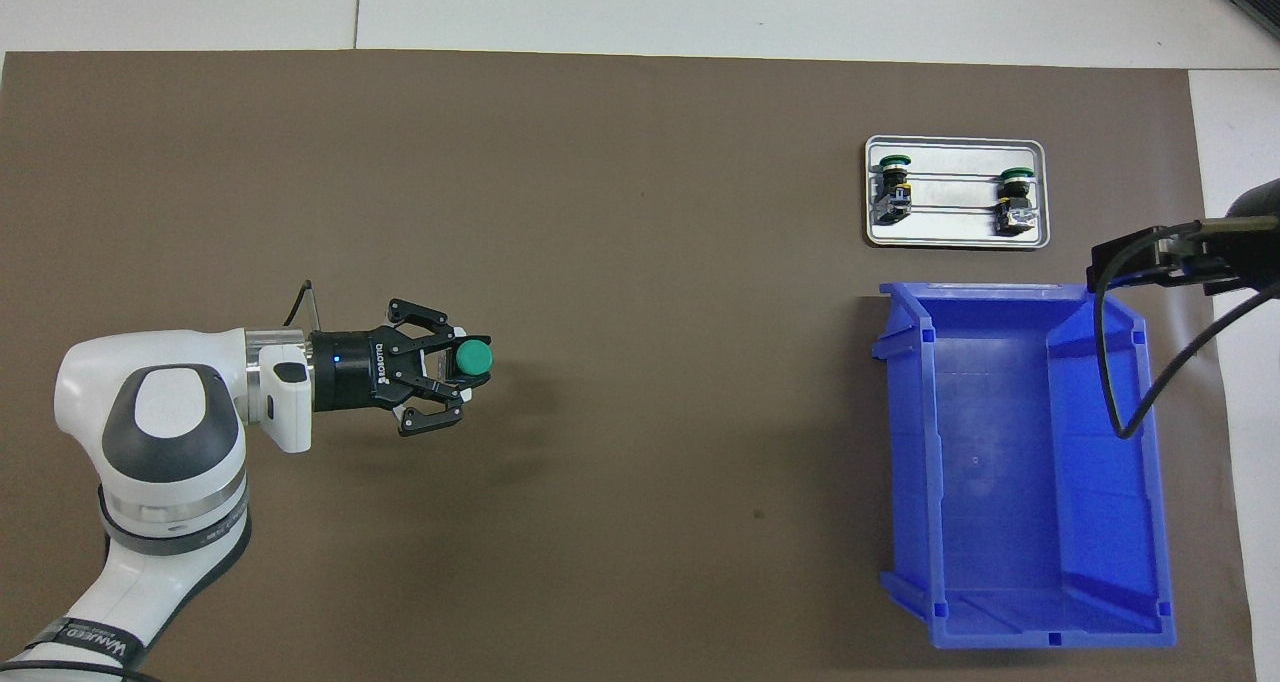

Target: Place and press button with both arms

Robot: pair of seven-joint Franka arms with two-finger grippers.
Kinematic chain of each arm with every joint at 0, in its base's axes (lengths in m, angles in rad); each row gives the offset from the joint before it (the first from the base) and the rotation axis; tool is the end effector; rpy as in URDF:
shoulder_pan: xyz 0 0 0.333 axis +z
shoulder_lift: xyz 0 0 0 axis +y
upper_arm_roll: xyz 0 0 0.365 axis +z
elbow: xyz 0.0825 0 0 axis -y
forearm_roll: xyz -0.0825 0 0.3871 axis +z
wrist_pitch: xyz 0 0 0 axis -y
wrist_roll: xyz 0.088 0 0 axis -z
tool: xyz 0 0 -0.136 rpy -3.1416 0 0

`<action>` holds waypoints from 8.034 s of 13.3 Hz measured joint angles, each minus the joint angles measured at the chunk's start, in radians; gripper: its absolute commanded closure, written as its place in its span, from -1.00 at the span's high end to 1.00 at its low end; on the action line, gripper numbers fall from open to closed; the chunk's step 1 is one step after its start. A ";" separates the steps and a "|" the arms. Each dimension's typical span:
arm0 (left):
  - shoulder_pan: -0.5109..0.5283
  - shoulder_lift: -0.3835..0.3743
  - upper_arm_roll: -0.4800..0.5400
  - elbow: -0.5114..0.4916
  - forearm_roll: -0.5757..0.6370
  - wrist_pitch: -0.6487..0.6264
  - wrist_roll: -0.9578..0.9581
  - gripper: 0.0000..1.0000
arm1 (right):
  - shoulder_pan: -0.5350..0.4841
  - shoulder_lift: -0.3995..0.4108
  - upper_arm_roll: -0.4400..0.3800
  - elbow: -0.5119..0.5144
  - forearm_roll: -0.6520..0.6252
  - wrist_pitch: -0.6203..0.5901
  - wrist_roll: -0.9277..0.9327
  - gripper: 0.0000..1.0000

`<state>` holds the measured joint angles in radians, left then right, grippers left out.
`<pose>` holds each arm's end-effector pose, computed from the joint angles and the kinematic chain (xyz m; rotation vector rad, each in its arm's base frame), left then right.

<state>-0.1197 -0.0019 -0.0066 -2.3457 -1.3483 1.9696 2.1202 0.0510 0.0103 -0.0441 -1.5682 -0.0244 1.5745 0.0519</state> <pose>0.4831 -0.1510 0.3790 1.6242 -1.3699 0.9036 0.5614 0.0007 0.6403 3.1158 -0.0699 -0.0051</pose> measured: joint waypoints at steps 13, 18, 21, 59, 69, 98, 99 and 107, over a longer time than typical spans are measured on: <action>0.108 -0.070 -0.006 -0.099 -0.078 -0.204 0.027 -1.00 | 0.000 0.000 0.000 0.000 0.000 0.000 0.000 1.00; 0.073 -0.077 -0.010 -0.117 -0.139 -0.187 0.032 -1.00 | 0.000 0.000 0.000 0.000 0.000 0.000 0.000 1.00; 0.074 -0.078 -0.007 -0.120 -0.143 -0.187 0.032 -1.00 | 0.000 0.000 0.000 0.000 0.000 0.000 0.000 1.00; -0.177 0.366 -0.013 0.141 -0.790 0.168 0.454 -1.00 | 0.000 0.000 0.000 0.000 0.000 0.000 0.000 1.00; -0.175 0.386 -0.004 0.123 -0.806 0.055 0.484 -1.00 | 0.000 0.000 0.000 0.000 0.000 0.000 0.000 1.00; -0.138 0.361 -0.002 -0.022 -0.810 -0.104 0.548 -0.06 | 0.000 0.000 0.000 0.000 0.000 0.000 0.000 1.00; -0.138 0.359 -0.003 -0.028 -0.810 -0.104 0.548 0.02 | 0.000 0.000 0.000 0.000 0.000 0.000 0.000 1.00; -0.138 0.354 -0.004 -0.053 -0.810 -0.104 0.551 0.39 | 0.000 0.000 0.000 -0.001 0.000 0.000 0.000 1.00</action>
<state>-0.2581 0.3519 -0.0108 -2.3989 -2.1583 1.8659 2.6708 0.0511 0.0102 -0.0441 -1.5687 -0.0244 1.5745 0.0519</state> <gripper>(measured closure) 0.432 0.000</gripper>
